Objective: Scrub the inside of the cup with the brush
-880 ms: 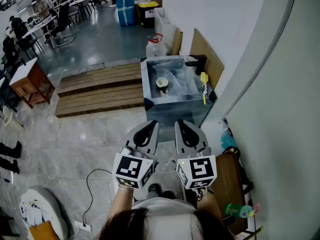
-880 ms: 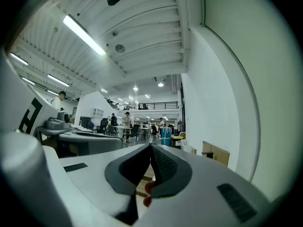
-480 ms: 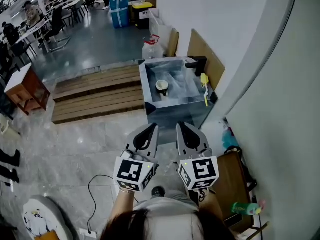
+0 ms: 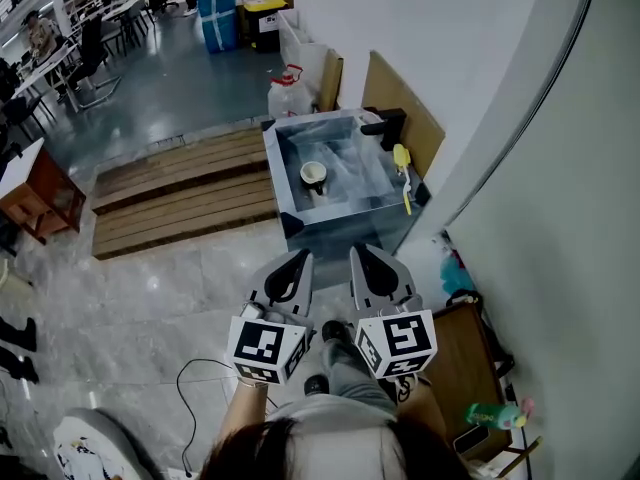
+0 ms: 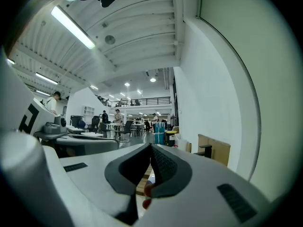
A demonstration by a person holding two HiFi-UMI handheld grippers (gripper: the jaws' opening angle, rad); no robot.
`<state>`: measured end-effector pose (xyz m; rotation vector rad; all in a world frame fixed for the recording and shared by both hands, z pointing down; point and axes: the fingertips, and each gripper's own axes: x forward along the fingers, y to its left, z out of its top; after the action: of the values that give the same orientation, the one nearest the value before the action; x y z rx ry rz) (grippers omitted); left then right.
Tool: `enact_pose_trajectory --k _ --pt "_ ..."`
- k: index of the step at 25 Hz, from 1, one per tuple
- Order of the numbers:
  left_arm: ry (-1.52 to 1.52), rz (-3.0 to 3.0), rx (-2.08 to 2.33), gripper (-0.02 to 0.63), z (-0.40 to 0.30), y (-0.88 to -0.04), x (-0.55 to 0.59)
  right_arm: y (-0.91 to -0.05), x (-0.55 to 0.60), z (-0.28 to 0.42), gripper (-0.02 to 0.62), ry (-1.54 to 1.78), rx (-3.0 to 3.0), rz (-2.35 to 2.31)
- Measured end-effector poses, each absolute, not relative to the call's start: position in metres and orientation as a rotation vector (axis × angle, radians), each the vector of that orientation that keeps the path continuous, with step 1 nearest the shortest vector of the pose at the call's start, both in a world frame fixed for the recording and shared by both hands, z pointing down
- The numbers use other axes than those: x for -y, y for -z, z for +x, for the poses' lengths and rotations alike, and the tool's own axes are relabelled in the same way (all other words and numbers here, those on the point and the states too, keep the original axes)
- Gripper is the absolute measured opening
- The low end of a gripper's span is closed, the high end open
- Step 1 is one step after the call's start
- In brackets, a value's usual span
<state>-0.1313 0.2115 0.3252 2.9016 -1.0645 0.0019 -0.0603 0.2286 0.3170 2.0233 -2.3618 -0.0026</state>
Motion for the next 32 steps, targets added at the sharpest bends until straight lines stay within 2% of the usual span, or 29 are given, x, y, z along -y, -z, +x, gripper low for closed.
enact_pose_trajectory --k 32 --pt "-0.063 2.809 1.041 0.009 0.000 -0.366 -0.016 -0.370 -0.045 0.096 0.026 -0.153 2.210 1.994"
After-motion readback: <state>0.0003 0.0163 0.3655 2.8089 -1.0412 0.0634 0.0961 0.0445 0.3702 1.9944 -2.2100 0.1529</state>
